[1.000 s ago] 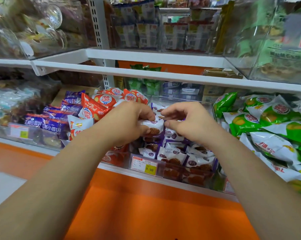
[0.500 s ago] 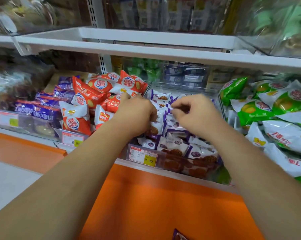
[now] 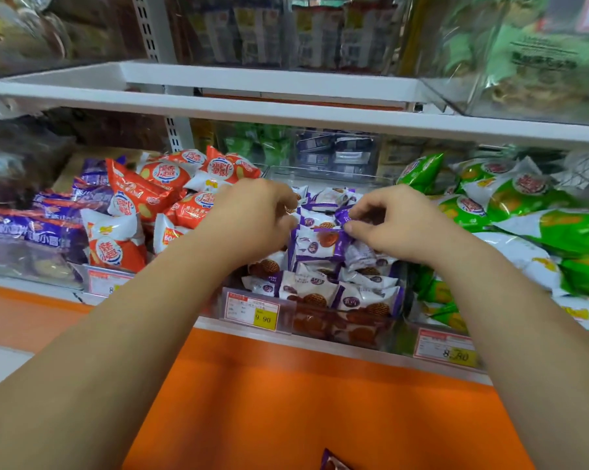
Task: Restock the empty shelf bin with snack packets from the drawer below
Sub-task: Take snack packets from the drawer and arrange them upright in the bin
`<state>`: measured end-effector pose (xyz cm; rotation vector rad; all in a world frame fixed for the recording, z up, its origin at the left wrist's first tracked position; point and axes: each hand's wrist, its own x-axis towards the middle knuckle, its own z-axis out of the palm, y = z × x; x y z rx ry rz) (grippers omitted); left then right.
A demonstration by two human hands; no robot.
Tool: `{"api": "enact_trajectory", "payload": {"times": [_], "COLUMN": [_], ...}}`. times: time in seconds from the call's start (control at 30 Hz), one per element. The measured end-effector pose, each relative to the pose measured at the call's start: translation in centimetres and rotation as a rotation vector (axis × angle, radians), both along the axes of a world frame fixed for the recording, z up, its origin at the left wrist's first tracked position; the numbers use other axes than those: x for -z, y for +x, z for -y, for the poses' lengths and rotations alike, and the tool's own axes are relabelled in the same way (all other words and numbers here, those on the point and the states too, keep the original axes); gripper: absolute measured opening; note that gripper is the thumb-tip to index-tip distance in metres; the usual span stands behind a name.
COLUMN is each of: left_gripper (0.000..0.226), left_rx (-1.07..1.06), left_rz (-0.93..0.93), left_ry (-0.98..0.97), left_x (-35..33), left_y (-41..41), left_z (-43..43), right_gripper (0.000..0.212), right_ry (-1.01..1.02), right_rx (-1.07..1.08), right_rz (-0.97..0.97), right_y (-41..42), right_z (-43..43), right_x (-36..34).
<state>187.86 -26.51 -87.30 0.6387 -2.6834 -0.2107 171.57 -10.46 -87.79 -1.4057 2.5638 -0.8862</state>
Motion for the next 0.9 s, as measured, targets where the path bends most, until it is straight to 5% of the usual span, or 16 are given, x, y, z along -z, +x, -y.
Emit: {"api": "enact_trajectory", "payload": {"times": [0.2, 0.3, 0.43, 0.5, 0.77, 0.9], "left_gripper": [0.069, 0.065, 0.019, 0.021, 0.037, 0.035], "left_rx": [-0.002, 0.101, 0.233, 0.264, 0.073, 0.057], "left_rz": [0.201, 0.131, -0.051, -0.105, 0.277, 0.321], "left_ry": [0.165, 0.200, 0.407, 0.417, 0.091, -0.092], "left_x": [2.3, 2.7, 1.4, -0.3, -2.6, 0.2], "left_y": [-1.2, -0.9, 0.1, 1.0, 4.9, 3.4], "left_z": [-1.7, -1.2, -0.7, -0.4, 1.4, 1.1], "right_gripper": [0.025, 0.021, 0.009, 0.010, 0.009, 0.013], "right_ry": [0.216, 0.266, 0.005, -0.122, 0.019, 0.040], "right_rx": [-0.059, -0.110, -0.146, -0.144, -0.139, -0.106], "right_rz": [-0.114, -0.114, 0.144, 0.212, 0.052, 0.053], "right_y": [0.2, 0.2, 0.8, 1.5, 4.0, 3.5], "right_z": [0.8, 0.5, -0.1, 0.0, 2.4, 2.3], "right_x": [1.5, 1.4, 0.5, -0.4, 0.1, 0.4]}}
